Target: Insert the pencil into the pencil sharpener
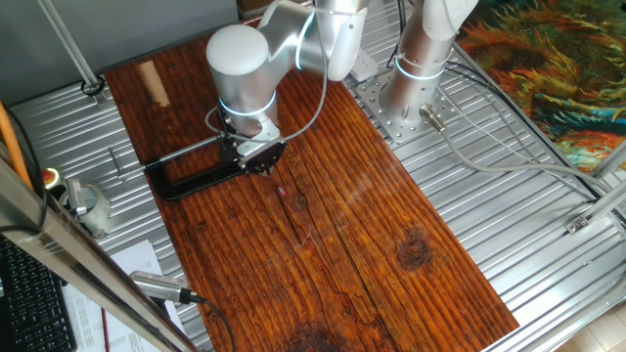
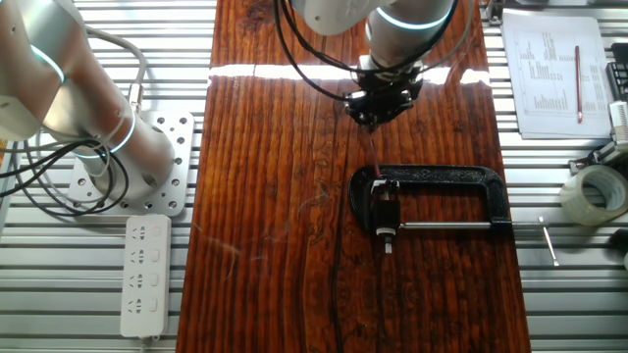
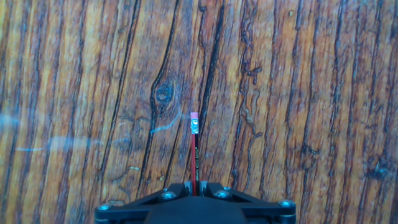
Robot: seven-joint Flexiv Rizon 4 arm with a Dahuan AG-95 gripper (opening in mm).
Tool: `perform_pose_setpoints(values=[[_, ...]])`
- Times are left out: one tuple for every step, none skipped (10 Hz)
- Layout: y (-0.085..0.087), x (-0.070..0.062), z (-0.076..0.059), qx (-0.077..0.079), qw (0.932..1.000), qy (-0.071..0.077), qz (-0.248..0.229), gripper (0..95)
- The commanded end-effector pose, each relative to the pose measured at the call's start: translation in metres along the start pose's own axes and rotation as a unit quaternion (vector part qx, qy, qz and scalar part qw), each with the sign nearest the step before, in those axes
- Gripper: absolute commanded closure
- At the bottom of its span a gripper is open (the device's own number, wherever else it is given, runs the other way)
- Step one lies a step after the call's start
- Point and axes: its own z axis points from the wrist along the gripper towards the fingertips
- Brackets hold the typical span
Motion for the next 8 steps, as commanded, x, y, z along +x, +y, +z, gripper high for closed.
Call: perform_pose_setpoints(values=[[-0.0023, 0.0011, 0.0016, 0.001, 1.0, -0.008, 0.0, 95.0], [-0.0041, 0.001, 0.0007, 0.001, 1.0, -0.007, -0.001, 95.0], [-0.0055, 0.0009, 0.0004, 0.001, 1.0, -0.005, -0.002, 95.0], [-0.0056, 0.0015, 0.0002, 0.0, 1.0, -0.006, -0.001, 95.0], [-0.0065, 0.0018, -0.0002, 0.0, 1.0, -0.006, -0.001, 95.0], [-0.0075, 0.0026, -0.0005, 0.001, 1.0, -0.006, -0.001, 95.0], [-0.0085, 0.0034, -0.0009, 0.001, 1.0, -0.006, -0.001, 95.0], [-0.0094, 0.0044, -0.0012, 0.0, 1.0, -0.006, -0.002, 95.0]])
